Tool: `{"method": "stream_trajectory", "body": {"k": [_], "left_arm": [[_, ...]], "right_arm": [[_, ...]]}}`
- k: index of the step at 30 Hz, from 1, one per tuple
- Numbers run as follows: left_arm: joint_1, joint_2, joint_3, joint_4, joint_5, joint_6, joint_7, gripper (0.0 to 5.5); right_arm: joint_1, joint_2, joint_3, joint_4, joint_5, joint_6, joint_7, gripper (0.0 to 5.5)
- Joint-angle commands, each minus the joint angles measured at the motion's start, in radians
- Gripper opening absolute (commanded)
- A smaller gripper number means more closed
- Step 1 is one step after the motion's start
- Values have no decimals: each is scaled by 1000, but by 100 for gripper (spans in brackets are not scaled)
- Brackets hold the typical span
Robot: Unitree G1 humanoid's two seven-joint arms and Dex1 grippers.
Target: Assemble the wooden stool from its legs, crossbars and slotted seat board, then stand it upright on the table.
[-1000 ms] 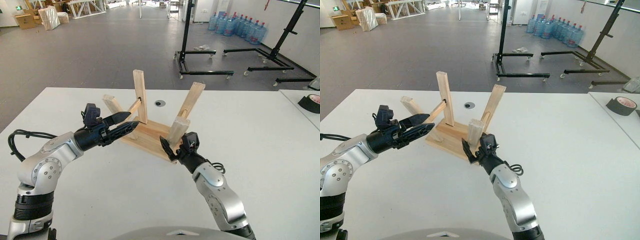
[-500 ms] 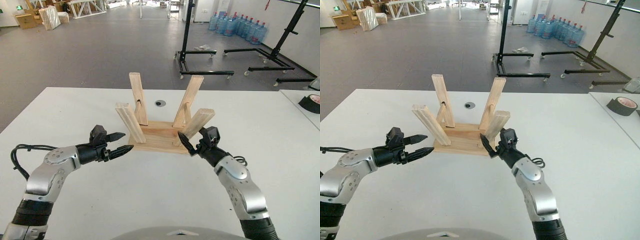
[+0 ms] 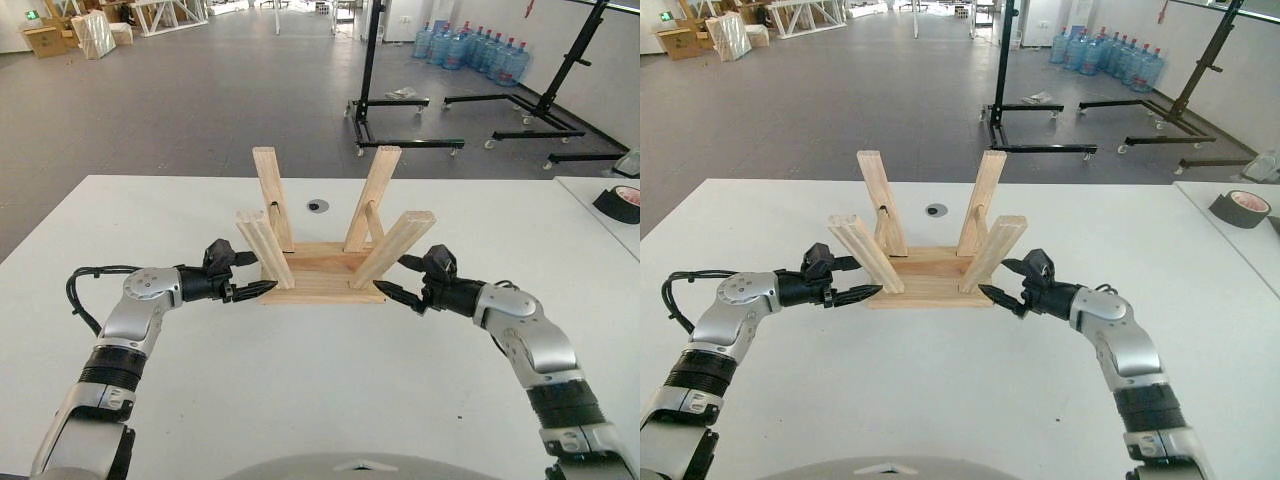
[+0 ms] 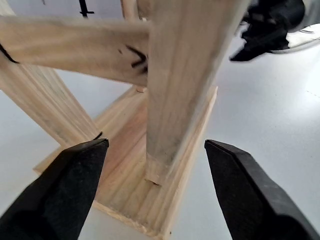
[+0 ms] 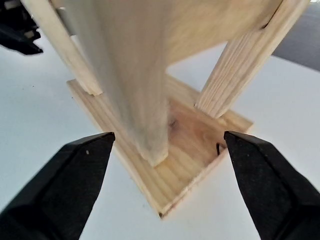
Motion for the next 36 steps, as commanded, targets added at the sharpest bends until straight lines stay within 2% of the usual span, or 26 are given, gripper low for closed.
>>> {"method": "stream_trajectory", "body": {"k": [1,3,7,15,18,26,28,31,34,36], "left_arm": [[-57,-10,-16,68,35,-33,-31,354],[-84,-25,-24,117,62,-74,-33,333],[-115,-76,-23,194,62,-158,-76,263],[-125,-66,-5,221,43,-163,-197,124],[-138,-58,9,240,42,-166,-222,118],[-141,-56,-1,260,44,-150,-294,118],[-98,-46,2,175,-5,-40,-321,118],[37,29,-5,-133,-164,288,-342,118],[201,136,10,-520,-426,695,-248,118],[246,157,35,-655,-585,883,-165,117]], "right_arm": [[-113,10,41,146,-30,-77,103,404],[-153,23,68,234,-52,-126,151,408],[-184,27,68,353,-56,-216,246,329],[-196,6,59,370,-27,-208,390,168],[-203,15,61,376,-32,-211,401,131],[-153,18,68,320,-24,-194,434,123],[-108,2,66,207,36,-62,439,121],[-20,-79,78,-49,164,240,433,121],[61,-213,40,-312,405,638,396,117],[89,-253,-24,-392,593,883,337,114]]}}
